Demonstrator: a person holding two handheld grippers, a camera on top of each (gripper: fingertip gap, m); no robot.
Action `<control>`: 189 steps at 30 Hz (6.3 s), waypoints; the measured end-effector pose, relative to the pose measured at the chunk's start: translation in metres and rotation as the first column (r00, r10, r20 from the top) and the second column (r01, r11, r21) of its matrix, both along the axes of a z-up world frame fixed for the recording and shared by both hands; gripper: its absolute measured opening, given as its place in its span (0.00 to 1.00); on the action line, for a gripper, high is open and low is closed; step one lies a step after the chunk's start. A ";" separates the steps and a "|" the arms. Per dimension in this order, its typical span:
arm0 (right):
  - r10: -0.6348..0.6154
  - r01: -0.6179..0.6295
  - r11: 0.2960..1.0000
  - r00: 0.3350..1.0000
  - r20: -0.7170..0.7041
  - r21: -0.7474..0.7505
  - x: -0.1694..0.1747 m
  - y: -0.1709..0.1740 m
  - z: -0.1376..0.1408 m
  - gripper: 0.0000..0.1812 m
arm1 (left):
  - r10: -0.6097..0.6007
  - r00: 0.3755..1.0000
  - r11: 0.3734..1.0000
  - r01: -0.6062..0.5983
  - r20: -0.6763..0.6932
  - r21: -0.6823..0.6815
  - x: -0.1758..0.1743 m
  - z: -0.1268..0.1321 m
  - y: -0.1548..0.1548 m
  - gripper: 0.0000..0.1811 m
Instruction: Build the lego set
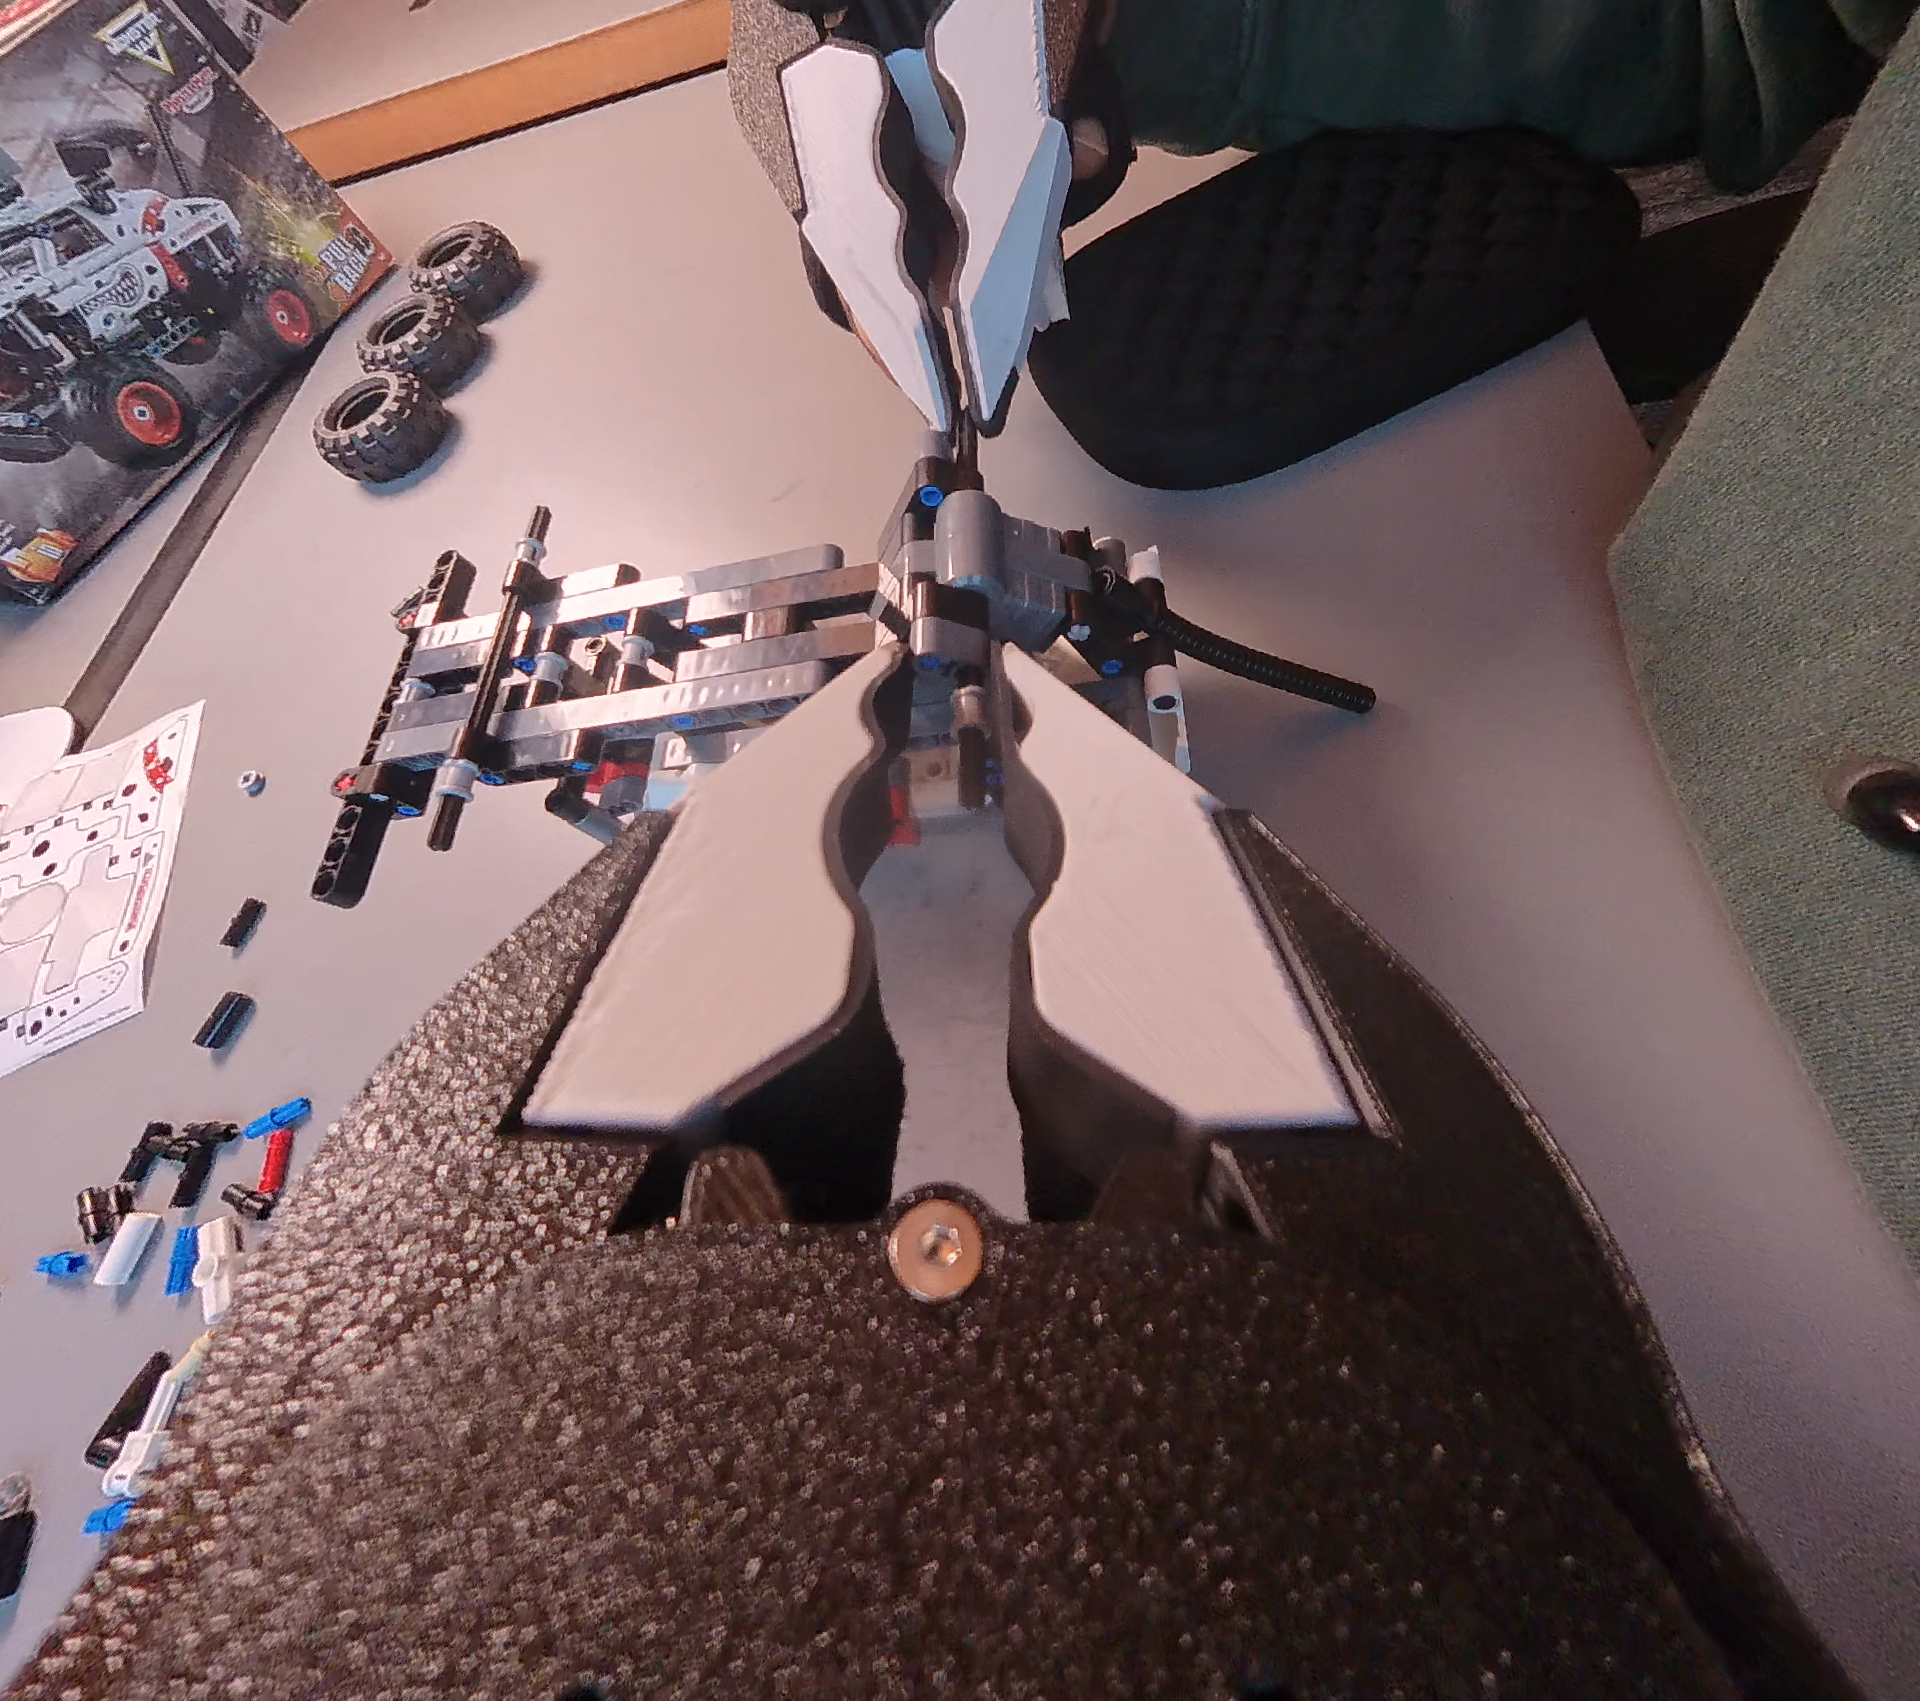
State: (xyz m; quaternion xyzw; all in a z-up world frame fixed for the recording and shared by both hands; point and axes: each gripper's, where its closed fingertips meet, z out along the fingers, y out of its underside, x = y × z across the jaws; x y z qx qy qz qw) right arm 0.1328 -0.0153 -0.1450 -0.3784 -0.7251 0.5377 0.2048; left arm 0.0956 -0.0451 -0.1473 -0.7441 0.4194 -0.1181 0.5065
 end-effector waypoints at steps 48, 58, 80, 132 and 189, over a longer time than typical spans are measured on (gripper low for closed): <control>-0.028 0.049 0.935 0.997 -0.066 0.350 -0.020 -0.006 -0.002 0.11 | -0.018 0.995 0.994 0.028 0.096 -0.106 -0.006 -0.002 -0.012 0.04; -0.048 0.052 0.928 0.999 -0.020 0.369 -0.041 -0.029 0.008 0.14 | -0.009 0.995 0.995 0.019 0.102 -0.100 -0.010 -0.001 -0.014 0.07; 0.078 -0.134 0.511 0.991 0.109 0.849 -0.055 -0.044 -0.004 0.05 | 0.018 0.995 0.992 -0.007 0.093 -0.123 -0.009 -0.002 -0.015 0.02; -0.044 -0.077 0.447 0.993 0.108 0.891 -0.045 -0.037 0.015 0.10 | 0.094 0.991 0.989 -0.083 0.093 -0.119 -0.011 0.006 -0.011 0.02; -0.278 0.214 0.818 0.960 0.042 0.535 0.007 0.027 0.008 0.12 | 0.070 0.986 0.984 -0.043 0.151 -0.173 -0.014 -0.002 -0.020 0.17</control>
